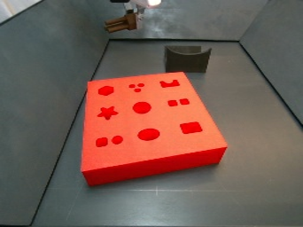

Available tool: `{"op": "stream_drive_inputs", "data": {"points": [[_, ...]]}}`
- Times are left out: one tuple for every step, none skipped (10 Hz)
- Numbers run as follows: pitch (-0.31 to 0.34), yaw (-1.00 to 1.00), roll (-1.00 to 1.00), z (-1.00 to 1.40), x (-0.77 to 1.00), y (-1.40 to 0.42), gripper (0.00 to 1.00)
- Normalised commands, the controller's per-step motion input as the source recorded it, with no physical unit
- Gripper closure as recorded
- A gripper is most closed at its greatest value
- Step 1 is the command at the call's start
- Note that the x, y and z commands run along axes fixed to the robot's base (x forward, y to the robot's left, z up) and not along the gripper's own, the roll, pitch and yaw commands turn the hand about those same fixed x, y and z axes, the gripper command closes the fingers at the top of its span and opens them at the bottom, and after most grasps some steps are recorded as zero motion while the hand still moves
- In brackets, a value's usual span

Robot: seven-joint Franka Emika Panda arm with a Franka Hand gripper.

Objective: Pick up the 3 prong object. Move up. Rotate the 3 prong object. Place the 3 prong object on the fixture. Regrasp the 3 prong object. Move to above the board. Insert the 3 prong object.
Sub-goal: Rotate the 3 prong object.

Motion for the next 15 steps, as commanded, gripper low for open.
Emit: {"op": "stream_drive_inputs", "data": {"points": [[-0.001, -1.0, -0.01, -0.03, 0.02, 0.01, 1.0], [-0.001, -1.0, -0.01, -0.03, 0.02, 0.02, 1.0], [-0.001, -1.0, -0.01, -0.03, 0.02, 0.01, 1.0], [-0.001, -1.0, -0.01, -0.03, 0.02, 0.01, 1.0], [-0.001, -1.0, -0.01, -0.03, 0.02, 0.02, 1.0], [-0.001, -1.0, -0.01, -0.03, 0.02, 0.02, 1.0], [-0.001, -1.0, -0.01, -0.03, 0.02, 0.02, 1.0], [-0.001, -1.0, -0.01, -0.03, 0.02, 0.02, 1.0], [-0.001, -1.0, -0.01, -0.03, 0.02, 0.02, 1.0], [-0.001, -1.0, -0.01, -0.03, 0.02, 0.02, 1.0], [-0.001, -1.0, -0.01, -0.03, 0.02, 0.02, 1.0], [-0.002, -1.0, -0.01, -0.03, 0.02, 0.01, 1.0], [-0.002, -1.0, -0.01, -0.03, 0.02, 0.02, 1.0], [-0.002, -1.0, -0.01, -0.03, 0.02, 0.02, 1.0], [-0.002, -1.0, -0.01, -0.03, 0.02, 0.02, 1.0]]}}
